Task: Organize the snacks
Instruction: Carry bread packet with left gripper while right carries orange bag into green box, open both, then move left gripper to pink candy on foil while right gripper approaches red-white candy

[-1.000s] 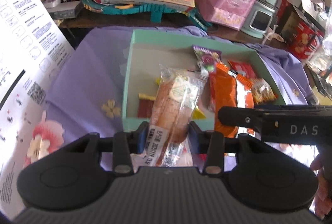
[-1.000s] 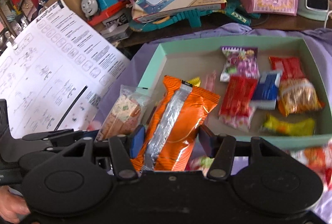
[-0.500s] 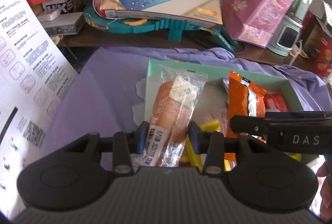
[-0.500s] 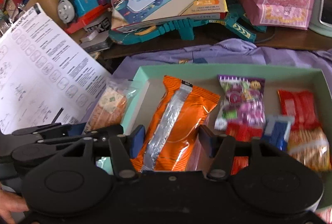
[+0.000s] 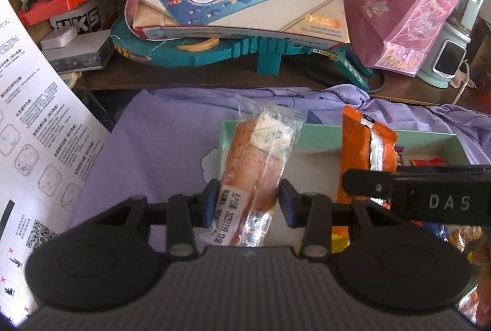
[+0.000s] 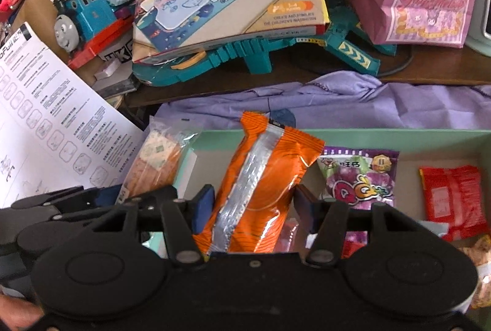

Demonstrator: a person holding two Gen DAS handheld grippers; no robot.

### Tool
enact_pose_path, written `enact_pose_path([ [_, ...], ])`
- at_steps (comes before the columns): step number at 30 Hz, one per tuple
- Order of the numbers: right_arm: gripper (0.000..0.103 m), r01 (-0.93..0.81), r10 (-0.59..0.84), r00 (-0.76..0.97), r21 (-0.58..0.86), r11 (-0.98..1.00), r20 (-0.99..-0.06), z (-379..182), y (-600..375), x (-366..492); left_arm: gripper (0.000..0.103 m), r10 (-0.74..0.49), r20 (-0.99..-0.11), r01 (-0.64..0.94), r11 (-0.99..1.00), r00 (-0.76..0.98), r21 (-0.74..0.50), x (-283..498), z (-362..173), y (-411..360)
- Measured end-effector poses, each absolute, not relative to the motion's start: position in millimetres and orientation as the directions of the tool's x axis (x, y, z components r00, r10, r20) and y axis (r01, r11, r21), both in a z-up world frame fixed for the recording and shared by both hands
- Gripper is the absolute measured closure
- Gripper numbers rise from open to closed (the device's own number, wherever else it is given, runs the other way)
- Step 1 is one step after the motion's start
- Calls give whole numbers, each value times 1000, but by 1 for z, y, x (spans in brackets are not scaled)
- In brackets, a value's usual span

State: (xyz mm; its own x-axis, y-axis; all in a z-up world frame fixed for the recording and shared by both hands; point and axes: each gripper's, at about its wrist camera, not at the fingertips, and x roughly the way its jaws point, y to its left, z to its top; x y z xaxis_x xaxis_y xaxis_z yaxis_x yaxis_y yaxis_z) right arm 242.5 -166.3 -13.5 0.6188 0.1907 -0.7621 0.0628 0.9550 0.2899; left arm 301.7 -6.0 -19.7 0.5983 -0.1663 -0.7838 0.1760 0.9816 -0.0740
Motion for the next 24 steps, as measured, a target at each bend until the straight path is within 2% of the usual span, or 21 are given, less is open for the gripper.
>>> enact_pose_path([
  [2,44,63,201,615,301,952,-763,-17,-167,246,62,-160,-789,171,983,594,-70,306,-23,-8],
  [4,42,75,204,608,311,947,-767,-20,-169,249,53,-142,-785,159,986,603,-57,306,-25,-8],
  [6,28,91,201,614,321,943,-763,-21,-173,247,24,-99,-772,121,992,628,-29,305,-24,-6],
  [8,16,108,189,626,324,940,-757,-20,-179,243,14,-93,-757,107,994,647,-31,303,-21,-1],
  [13,11,126,174,639,325,937,-749,-14,-185,230,11,-88,-757,121,993,648,-11,295,-15,-3],
  [15,4,141,160,644,322,936,-748,-10,-186,224,8,-76,-757,126,992,649,8,288,-12,-5],
  [17,2,146,151,653,319,937,-742,-4,-186,215,7,-80,-751,132,991,656,10,280,-6,-4],
  [24,1,114,157,676,312,943,-720,19,-177,174,3,-108,-729,132,991,676,-25,238,17,4],
])
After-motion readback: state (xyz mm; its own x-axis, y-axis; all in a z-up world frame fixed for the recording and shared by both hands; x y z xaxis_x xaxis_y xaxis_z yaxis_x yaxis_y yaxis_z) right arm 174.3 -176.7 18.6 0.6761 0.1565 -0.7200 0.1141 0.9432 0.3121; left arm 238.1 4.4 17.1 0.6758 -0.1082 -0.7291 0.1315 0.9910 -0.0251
